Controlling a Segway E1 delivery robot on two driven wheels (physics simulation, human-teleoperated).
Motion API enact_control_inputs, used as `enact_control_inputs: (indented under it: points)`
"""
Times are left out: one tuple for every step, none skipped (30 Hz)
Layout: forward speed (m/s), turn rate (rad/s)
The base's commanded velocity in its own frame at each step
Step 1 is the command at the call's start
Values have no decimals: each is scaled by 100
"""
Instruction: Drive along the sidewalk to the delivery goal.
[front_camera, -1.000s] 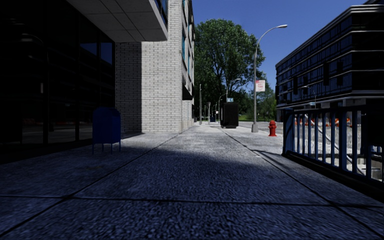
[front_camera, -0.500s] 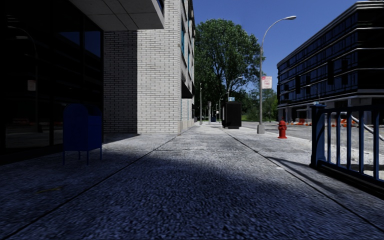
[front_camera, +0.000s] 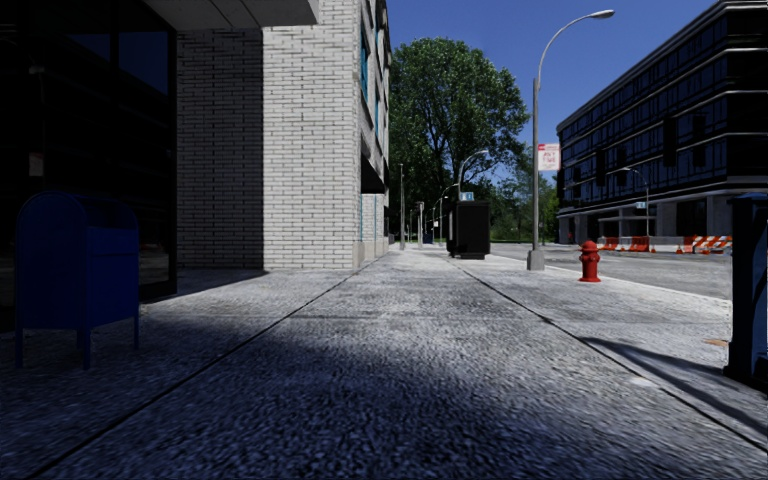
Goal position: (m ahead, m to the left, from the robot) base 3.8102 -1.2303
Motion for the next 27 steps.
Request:
enact_control_inputs:
  points:
    - [200, 0]
    - [200, 0]
    - [191, 0]
    - [181, 0]
    - [181, 0]
    - [162, -6]
    - [145, -27]
    - [145, -27]
    - [137, -35]
    - [135, -38]
    - [135, -38]
    - [134, -38]
    - [134, -38]
    - [133, -40]
    - [133, -40]
    - [127, -52]
    - [115, -62]
    - [115, -62]
    - [108, -67]
    - [101, -69]
    - [99, -69]
    - [99, -69]
    - [98, -69]
    - [98, -69]
    - [98, -69]
    - [98, -69]
    - [98, -69]
